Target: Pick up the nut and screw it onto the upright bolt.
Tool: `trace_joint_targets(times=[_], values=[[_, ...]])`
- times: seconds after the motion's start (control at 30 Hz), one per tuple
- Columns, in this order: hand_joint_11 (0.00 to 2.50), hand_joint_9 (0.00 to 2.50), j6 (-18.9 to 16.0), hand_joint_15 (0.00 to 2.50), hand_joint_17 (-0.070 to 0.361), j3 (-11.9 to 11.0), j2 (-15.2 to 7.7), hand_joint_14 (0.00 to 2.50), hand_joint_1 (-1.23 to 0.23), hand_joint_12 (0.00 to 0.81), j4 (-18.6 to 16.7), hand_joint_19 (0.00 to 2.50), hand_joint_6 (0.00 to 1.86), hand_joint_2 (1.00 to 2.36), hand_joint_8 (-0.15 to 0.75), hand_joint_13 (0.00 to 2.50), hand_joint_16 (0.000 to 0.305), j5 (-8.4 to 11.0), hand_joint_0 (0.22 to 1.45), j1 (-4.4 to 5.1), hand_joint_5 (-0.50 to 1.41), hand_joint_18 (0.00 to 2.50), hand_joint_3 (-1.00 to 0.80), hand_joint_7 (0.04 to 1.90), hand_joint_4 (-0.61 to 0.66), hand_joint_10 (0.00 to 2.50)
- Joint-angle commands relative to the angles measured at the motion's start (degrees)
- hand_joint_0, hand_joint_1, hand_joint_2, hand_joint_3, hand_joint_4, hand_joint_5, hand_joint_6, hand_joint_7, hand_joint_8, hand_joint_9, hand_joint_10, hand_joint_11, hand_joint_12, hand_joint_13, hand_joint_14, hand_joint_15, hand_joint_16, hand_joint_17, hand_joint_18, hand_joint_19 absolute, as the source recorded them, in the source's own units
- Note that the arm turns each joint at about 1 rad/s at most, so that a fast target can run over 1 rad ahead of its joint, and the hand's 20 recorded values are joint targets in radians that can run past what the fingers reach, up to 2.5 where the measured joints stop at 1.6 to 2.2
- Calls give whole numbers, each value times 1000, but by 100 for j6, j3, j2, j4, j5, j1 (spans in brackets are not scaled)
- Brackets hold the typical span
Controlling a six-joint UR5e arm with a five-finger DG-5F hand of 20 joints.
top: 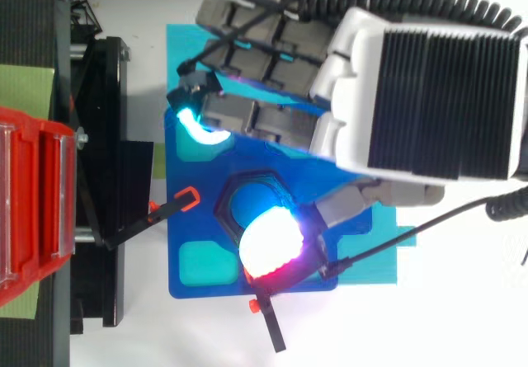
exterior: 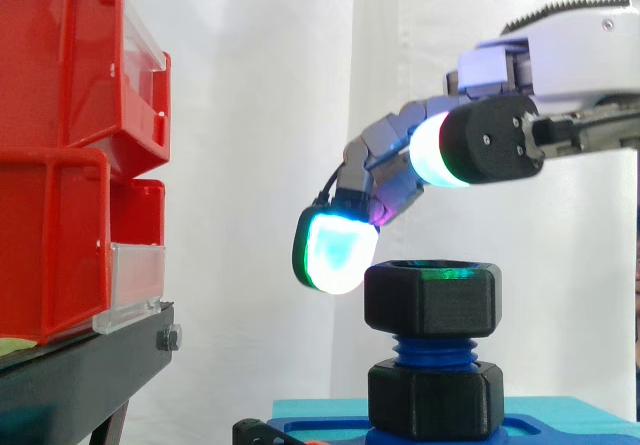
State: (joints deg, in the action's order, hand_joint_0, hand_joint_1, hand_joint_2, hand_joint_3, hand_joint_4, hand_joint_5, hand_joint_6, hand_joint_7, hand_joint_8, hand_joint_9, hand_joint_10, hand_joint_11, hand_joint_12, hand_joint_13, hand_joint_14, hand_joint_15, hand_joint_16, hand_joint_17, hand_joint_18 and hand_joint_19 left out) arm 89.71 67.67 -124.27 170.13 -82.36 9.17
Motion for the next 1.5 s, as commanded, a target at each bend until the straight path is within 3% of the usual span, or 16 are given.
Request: trace_joint_targets(times=[0.0,0.17,0.63,0.97,1.27,1.47], values=[[0,578,-86,0,106,194,-1,0,-93,350,-516,23,503,1000,269,413,47,27,523,76,-133,225,-500,879,262,0],[0,578,-191,0,105,194,-1,0,-95,351,-472,27,504,1000,273,418,47,18,525,164,-125,224,-500,957,278,0],[0,594,-244,0,103,194,-10,0,-105,350,-340,29,503,1000,279,426,46,-26,529,173,-81,237,-500,1271,238,0],[0,626,-226,0,102,203,-1,0,-119,344,-261,34,511,1000,287,449,45,-210,531,32,-62,254,-500,1437,233,0],[0,686,-226,0,98,194,-1,0,-135,336,-261,38,673,1000,290,481,43,-403,535,-117,-54,292,-500,1235,183,0],[0,871,-200,0,83,194,-1,0,-155,291,-261,82,740,1000,288,618,37,-535,543,-214,-20,467,-500,1119,147,0]])
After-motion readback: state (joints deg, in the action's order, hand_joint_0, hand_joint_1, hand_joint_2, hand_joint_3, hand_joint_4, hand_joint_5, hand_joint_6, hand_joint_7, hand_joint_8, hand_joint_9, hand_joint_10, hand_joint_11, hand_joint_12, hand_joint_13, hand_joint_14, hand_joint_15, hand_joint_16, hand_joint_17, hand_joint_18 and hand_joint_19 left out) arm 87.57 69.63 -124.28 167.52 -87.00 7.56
